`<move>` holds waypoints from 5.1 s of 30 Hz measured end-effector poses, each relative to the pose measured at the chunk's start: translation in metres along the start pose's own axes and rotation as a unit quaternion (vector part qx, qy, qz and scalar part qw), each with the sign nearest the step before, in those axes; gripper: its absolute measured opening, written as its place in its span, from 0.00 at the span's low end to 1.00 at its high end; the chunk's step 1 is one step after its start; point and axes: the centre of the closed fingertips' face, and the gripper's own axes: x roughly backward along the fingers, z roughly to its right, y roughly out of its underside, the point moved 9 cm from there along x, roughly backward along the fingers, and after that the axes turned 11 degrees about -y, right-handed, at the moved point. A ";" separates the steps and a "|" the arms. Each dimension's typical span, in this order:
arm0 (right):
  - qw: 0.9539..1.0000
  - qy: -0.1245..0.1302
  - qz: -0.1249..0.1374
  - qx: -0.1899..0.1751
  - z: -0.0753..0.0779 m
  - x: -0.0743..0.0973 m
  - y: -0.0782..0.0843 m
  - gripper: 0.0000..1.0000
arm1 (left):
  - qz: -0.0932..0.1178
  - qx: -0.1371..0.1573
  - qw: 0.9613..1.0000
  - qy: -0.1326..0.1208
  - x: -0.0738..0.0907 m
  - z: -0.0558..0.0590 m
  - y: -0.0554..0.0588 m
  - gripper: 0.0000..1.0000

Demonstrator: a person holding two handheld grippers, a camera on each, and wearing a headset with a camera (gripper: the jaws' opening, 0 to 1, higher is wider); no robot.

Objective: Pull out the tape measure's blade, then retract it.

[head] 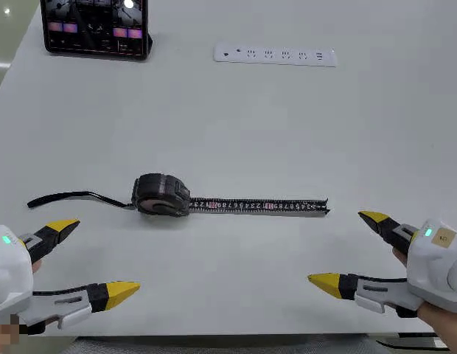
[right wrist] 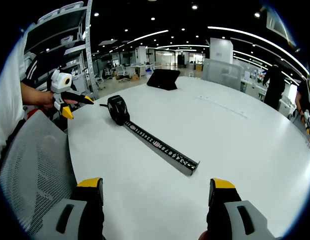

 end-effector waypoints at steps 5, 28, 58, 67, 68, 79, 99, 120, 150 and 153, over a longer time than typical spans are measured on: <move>1.000 0.001 -0.001 -0.001 -0.001 0.000 0.000 0.87 | -0.001 0.003 1.000 -0.002 0.002 0.000 0.002 0.85; 1.000 0.000 -0.005 -0.003 -0.005 0.003 0.003 0.88 | -0.003 0.007 1.000 0.001 0.005 0.001 0.004 0.85; 1.000 0.000 -0.005 -0.004 -0.008 0.004 0.003 0.88 | 0.001 0.014 1.000 -0.002 0.006 0.002 0.003 0.84; 1.000 -0.001 -0.003 -0.005 -0.008 0.004 0.002 0.88 | 0.002 0.015 1.000 -0.002 0.006 0.001 0.001 0.84; 1.000 -0.001 -0.003 -0.005 -0.008 0.004 0.002 0.88 | 0.001 0.015 1.000 -0.001 0.006 0.001 0.001 0.84; 1.000 -0.003 -0.005 -0.003 -0.005 0.003 0.002 0.88 | 0.003 0.008 1.000 0.001 0.000 0.001 -0.006 0.84; 1.000 -0.005 -0.013 0.007 0.008 0.002 -0.003 0.87 | 0.007 0.010 1.000 0.011 -0.019 0.004 -0.016 0.83; 0.999 -0.011 -0.025 0.027 0.030 -0.001 -0.013 0.86 | 0.012 0.010 1.000 0.013 -0.040 -0.003 -0.034 0.82; 0.995 -0.038 -0.075 0.062 0.061 -0.003 -0.021 0.84 | 0.012 0.065 0.998 -0.004 -0.071 0.008 -0.041 0.80; 0.994 -0.038 -0.077 0.065 0.065 -0.003 -0.023 0.84 | 0.012 0.071 0.997 -0.002 -0.074 0.009 -0.042 0.80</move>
